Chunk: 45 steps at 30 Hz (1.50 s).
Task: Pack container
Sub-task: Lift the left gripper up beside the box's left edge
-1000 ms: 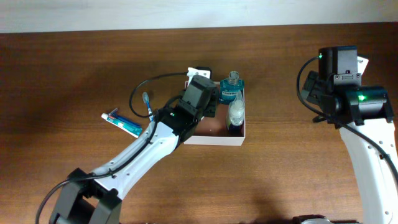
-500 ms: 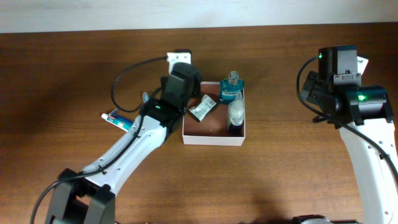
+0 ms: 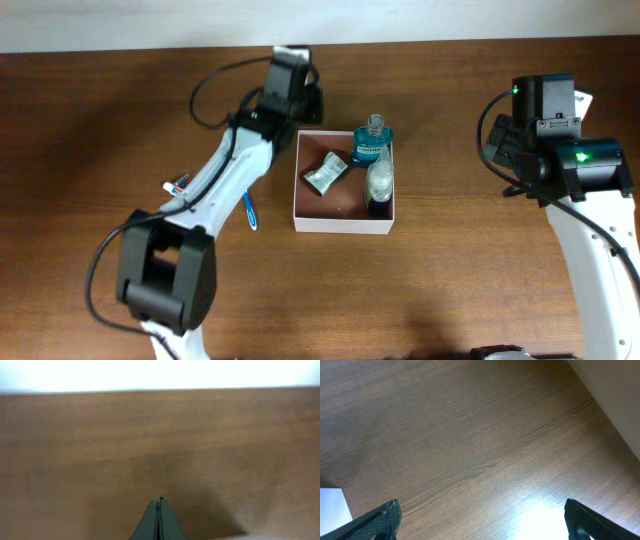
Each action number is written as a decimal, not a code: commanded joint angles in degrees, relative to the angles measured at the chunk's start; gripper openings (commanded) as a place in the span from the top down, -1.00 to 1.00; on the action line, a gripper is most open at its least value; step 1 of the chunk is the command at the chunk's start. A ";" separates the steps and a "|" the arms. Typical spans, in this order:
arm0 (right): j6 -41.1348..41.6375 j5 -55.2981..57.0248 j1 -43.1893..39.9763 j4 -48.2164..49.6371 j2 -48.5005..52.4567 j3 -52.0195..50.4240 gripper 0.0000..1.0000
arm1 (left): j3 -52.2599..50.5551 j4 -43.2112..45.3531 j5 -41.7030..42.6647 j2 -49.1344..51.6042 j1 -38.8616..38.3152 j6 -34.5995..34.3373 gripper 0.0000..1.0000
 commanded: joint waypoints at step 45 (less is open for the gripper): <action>0.07 0.92 -0.26 0.15 0.02 0.52 -0.97 | 8.87 -21.79 1.86 9.09 0.74 2.89 0.99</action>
